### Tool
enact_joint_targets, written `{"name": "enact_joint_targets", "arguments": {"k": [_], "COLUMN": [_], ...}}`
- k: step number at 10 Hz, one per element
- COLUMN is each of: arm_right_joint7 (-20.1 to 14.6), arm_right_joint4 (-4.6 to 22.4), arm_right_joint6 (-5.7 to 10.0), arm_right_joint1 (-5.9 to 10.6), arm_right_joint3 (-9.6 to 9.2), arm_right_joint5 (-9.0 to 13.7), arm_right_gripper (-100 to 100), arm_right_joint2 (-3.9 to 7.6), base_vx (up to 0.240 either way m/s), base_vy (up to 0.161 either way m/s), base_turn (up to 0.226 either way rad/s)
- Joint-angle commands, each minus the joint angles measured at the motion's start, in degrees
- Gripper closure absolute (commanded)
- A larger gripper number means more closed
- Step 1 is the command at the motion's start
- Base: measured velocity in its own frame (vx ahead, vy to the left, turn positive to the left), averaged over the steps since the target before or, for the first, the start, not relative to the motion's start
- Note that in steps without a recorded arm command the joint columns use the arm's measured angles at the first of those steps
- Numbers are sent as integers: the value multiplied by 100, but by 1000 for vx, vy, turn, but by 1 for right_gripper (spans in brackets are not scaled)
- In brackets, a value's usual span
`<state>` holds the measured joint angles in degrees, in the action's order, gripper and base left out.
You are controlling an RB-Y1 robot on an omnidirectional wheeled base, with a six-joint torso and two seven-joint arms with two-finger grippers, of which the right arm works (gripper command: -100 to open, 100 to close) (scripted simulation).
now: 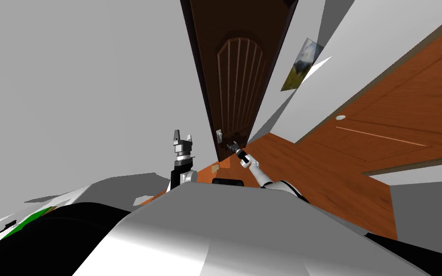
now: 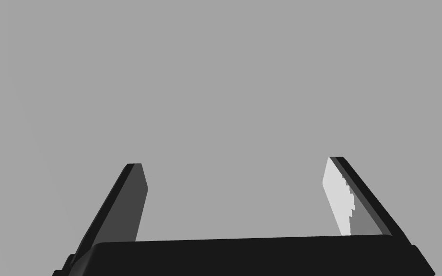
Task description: Pull the door open
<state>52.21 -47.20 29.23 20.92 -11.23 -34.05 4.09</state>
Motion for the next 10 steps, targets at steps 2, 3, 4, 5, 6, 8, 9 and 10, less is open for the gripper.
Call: {"name": "enact_joint_targets", "arguments": {"k": [2, 3, 4, 5, 6, 8, 9, 10], "arm_right_joint7": [72, 121, 121, 146, 170, 242, 288, 310], "arm_right_joint4": [115, 207, 207, 253, 299, 434, 518, 560], "arm_right_joint6": [45, 64, 64, 74, 83, 111, 128, 137], "arm_right_joint1": [41, 84, 84, 105, 126, 188, 228, 247], "arm_right_joint3": [279, 490, 490, 596, 702, 1012, 1206, 1303], "arm_right_joint5": [79, 137, 137, 166, 195, 280, 333, 360], "arm_right_gripper": [-100, -100, -100, -100, -100, -100, -100, -100], "arm_right_joint2": [119, 191, 191, 225, 258, 350, 404, 430], "base_vx": [-1, 15, 16, 14, 21, 43, 59, 70], "base_vy": [27, 45, 32, 27, 32, 58, 70, 49], "base_turn": [204, 337, 156, 118, 209, 309, 310, 261]}}
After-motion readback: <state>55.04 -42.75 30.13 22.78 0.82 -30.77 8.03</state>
